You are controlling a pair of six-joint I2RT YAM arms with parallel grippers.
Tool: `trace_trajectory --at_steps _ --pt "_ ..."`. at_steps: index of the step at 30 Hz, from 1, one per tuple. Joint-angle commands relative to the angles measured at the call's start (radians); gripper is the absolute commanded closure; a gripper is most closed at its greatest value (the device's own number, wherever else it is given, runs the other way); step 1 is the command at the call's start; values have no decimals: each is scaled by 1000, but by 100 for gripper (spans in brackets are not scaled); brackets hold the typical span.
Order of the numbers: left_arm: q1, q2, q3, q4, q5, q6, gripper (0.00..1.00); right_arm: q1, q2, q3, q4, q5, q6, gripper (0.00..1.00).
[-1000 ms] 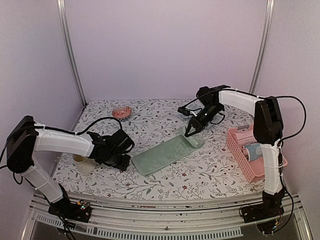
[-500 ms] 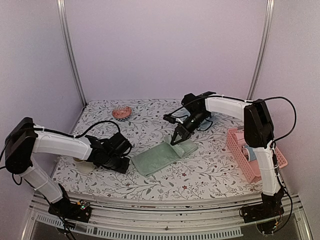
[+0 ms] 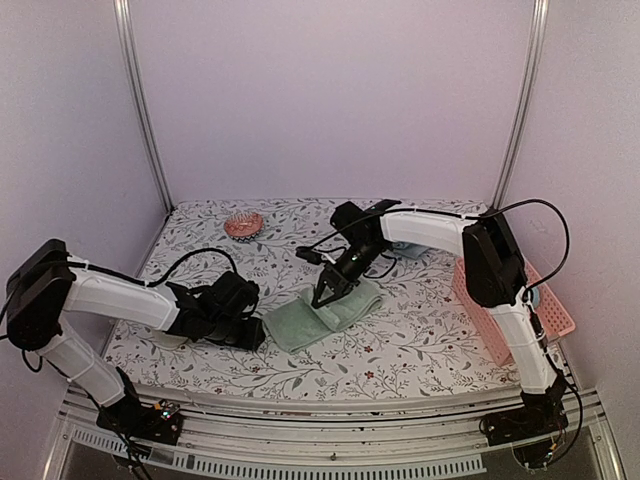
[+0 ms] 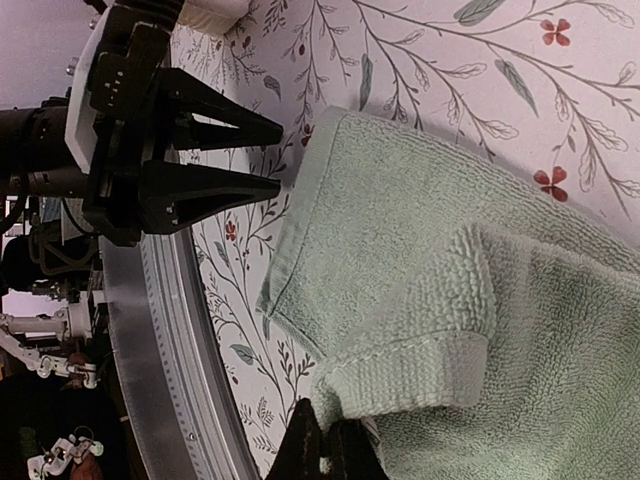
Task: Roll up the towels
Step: Fold the towel at the center of the board.
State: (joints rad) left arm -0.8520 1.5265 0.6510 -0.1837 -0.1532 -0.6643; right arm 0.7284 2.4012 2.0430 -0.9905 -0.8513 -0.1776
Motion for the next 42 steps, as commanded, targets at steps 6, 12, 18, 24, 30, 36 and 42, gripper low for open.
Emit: trace_trajectory --at_steps 6,12,18,24,30,36,42 --pt "-10 -1 -60 125 62 -58 65 48 47 82 56 -55 78 98" --pt "-11 9 -76 146 73 -64 67 64 62 107 88 -40 115 97" --pt "-11 12 -86 156 76 -66 67 88 76 120 103 -43 135 98" --pt "-10 17 -91 164 76 -69 68 106 89 132 111 -35 144 97" --pt "-11 20 -97 168 79 -68 69 117 92 134 123 -39 157 97" --pt "-10 23 -102 173 80 -68 69 127 98 139 142 -41 171 97" --pt "-10 26 -104 178 82 -70 69 132 113 145 148 -27 171 97"
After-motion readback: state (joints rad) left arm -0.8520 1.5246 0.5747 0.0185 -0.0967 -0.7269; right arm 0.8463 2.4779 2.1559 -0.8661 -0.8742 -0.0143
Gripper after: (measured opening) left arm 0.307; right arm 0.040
